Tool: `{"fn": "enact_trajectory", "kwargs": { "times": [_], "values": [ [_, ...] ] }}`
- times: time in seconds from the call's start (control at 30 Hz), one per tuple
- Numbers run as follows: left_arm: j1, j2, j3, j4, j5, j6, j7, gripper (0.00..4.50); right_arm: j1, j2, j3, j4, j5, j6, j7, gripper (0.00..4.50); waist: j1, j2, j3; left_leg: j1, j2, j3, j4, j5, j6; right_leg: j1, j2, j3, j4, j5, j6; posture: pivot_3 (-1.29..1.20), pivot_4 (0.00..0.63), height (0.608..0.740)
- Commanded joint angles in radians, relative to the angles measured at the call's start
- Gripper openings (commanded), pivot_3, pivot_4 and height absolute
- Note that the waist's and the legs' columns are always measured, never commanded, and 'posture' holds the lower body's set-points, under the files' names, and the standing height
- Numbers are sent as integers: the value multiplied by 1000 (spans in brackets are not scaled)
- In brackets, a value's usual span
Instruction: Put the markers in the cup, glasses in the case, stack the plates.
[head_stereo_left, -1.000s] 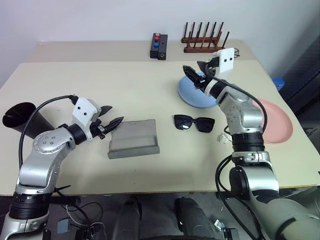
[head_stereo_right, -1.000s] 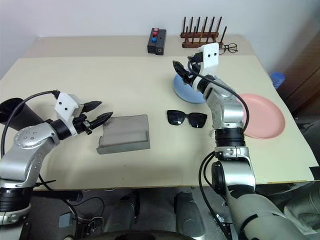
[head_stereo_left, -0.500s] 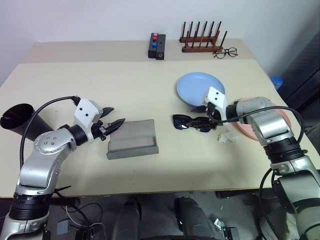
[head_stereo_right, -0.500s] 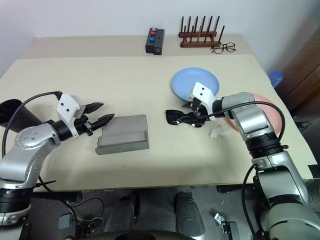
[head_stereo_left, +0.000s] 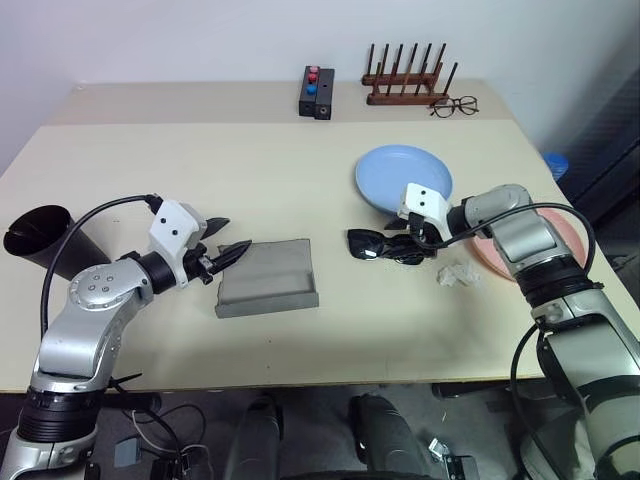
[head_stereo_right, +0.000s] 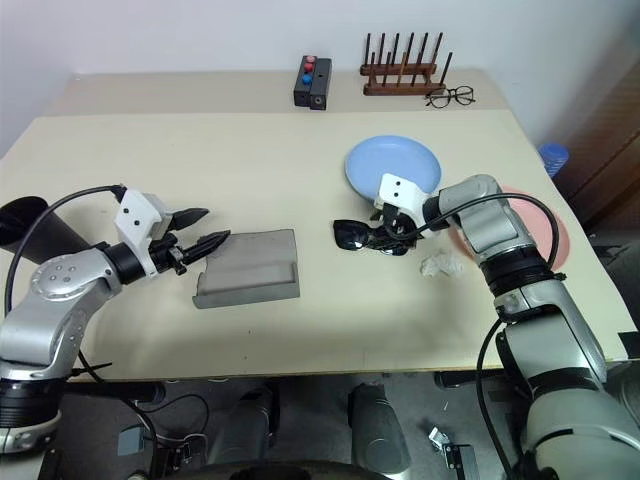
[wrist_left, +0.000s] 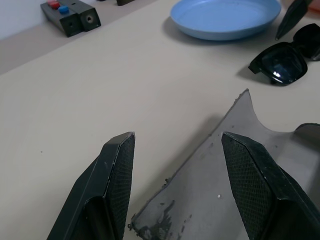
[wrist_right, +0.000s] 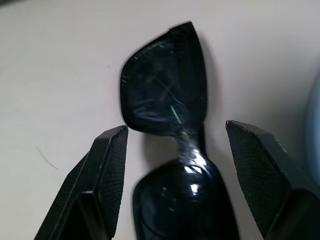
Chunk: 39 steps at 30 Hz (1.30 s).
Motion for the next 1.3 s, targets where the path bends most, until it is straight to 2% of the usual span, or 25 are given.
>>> {"fn": "enact_trajectory", "kwargs": {
  "times": [0.03, 0.07, 0.17, 0.3, 0.33, 0.77, 0.87, 1.07, 1.3],
  "values": [
    [5, 10, 25, -39, -12, 1, 1, 2815, -37, -5, -9, 23, -22, -43, 23, 3160, 0, 0, 0, 0, 0, 0, 0, 0, 0, 0, 0, 0, 0, 0, 0, 0, 150, 738],
    [5, 9, 25, -40, -13, 1, 1, 2815, -40, -5, -11, 28, -27, -48, 28, 3160, 0, 0, 0, 0, 0, 0, 0, 0, 0, 0, 0, 0, 0, 0, 0, 0, 150, 738],
    [5, 9, 24, -39, -14, 2, 1, 2815, -40, -6, -13, 32, -37, -56, 45, 2428, 0, 0, 0, 0, 0, 0, 0, 0, 0, 0, 0, 0, 0, 0, 0, 0, 150, 738],
    [5, 8, 21, -39, -14, 1, 2, 2815, -29, -4, -15, 30, -49, -62, 48, 347, 0, 0, 0, 0, 0, 0, 0, 0, 0, 0, 0, 0, 0, 0, 0, 0, 150, 738],
    [5, 7, 21, -39, -14, 0, 2, 2815, -25, -2, -16, 28, -52, -61, 46, 23, 0, 0, 0, 0, 0, 0, 0, 0, 0, 0, 0, 0, 0, 0, 0, 0, 150, 738],
    [47, 32, 41, -78, -39, 14, -21, 2815, -14, -13, -37, -66, -52, -41, 33, 23, 0, 0, 0, 0, 0, 0, 0, 0, 0, 0, 0, 0, 0, 0, 0, 0, 150, 738],
    [64, 42, 58, -91, -43, 10, -26, 2815, -10, -11, -50, -174, -40, 25, 15, 23, -1, 0, 0, 0, 0, 0, 0, 0, 0, 0, 0, 0, 0, 0, 0, 0, 150, 738],
    [60, 43, 141, -63, -51, -17, -6, 2815, 6, 41, -87, -508, 70, 323, -18, 23, 0, 0, 0, 0, 0, 0, -1, 0, 0, -1, 0, 0, 1, 0, 0, 0, 150, 738],
    [1, 67, 157, 8, -30, -60, -16, 2815, 39, 151, 27, -810, 80, 502, -135, 23, 1, 0, 0, -1, 0, 0, 0, 0, 0, -1, 0, 0, 1, 0, 0, 0, 150, 738]
  ]
}}
